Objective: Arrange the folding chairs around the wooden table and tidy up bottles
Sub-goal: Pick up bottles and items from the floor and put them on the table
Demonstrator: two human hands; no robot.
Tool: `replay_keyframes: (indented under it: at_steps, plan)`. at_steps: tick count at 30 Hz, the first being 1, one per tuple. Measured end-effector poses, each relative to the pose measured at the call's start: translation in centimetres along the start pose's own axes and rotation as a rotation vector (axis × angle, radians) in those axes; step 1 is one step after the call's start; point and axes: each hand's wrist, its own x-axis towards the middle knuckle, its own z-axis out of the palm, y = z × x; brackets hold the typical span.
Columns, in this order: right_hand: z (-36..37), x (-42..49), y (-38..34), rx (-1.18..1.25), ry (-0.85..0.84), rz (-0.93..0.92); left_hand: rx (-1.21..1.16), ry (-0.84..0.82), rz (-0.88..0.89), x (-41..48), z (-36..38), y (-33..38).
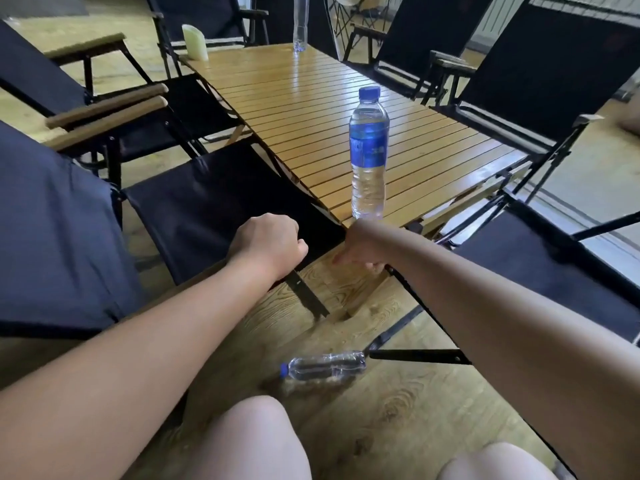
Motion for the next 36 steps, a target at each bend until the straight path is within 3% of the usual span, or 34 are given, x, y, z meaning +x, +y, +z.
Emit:
replay_keyframes:
  at_steps: [4,5,7,10,14,21,36]
  plan:
    - [-2.0,1.3,-0.3,0.395,0.859,-0.164,0.051,-0.003,0.001,0.1,-0.3,0.3]
    - [-3.6,2.3,-0.3,0.457,0.917,-0.162,0.048,-0.014,-0.010,0.1,-0.5,0.2]
    - [-5.8,5.1,-0.7,0.549,0.724,-0.069,0.025,-0.035,-0.029,0.1,-0.6,0.2]
    - [-5.8,7.9,-1.4,0.481,0.432,-0.033,0.032,-0.045,-0.029,0.5,-0.4,0.1]
    - [-5.1,9.5,-1.3,0.420,0.529,-0.099,0.063,-0.017,-0.023,0.8,0.0,0.3]
    - [-3.9,7.9,1.5,0.893,0.679,-0.152,0.014,0.010,-0.042,0.5,0.2,0.3]
    - [-2.2,5.7,5.2,0.809,0.693,-0.278,0.047,-0.008,-0.025,-0.2,-0.8,0.7]
